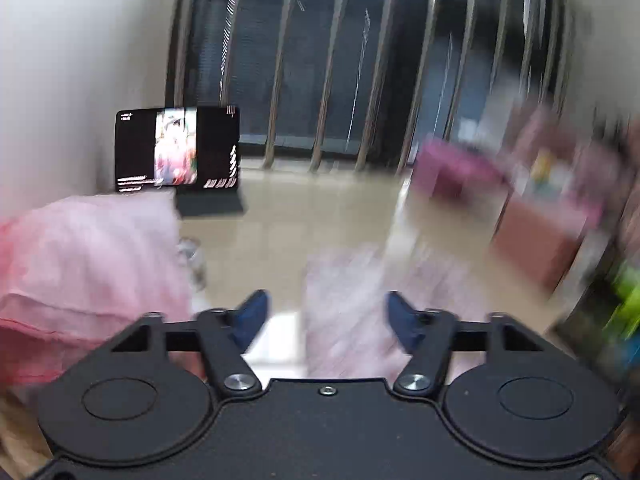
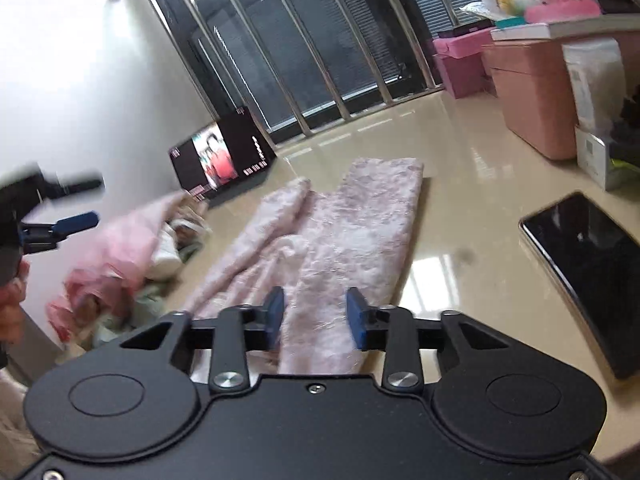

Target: Fold clothes

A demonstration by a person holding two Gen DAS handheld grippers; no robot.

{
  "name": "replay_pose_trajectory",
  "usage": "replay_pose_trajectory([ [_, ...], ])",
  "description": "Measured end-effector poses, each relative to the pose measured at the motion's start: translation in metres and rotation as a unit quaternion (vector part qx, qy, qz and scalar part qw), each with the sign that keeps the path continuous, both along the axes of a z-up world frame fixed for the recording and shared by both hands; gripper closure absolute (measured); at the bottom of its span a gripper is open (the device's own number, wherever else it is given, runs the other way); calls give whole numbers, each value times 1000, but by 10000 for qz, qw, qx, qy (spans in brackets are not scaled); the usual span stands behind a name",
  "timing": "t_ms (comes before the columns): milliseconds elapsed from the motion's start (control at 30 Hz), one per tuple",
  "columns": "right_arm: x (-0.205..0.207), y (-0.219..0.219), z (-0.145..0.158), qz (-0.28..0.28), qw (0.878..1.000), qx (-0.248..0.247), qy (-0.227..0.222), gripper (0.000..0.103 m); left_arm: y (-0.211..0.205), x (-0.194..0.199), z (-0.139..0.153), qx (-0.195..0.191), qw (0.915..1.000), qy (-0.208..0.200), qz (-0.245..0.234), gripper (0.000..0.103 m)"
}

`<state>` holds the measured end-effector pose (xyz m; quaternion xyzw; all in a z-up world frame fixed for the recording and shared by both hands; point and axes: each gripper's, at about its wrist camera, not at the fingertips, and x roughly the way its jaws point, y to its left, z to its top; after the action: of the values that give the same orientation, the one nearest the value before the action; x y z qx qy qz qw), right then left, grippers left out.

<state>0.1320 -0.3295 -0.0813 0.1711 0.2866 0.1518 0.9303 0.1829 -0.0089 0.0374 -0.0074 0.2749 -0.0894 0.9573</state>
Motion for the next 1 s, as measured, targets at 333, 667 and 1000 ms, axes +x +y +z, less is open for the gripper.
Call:
replay_pose_trajectory([
  [333,18,81,-25,897,9690,-2302,-51,79,-21,1,-87,563,9945,745,-464,61],
  [667,21,76,-19,1147,9669,-2279,87,79,-18,3,-89,720,9937,646,-572,56],
  [1000,-15,28,34,1522,9665,-1952,-678,38,24,-35,-32,1404,9809,-878,-1021,17],
])
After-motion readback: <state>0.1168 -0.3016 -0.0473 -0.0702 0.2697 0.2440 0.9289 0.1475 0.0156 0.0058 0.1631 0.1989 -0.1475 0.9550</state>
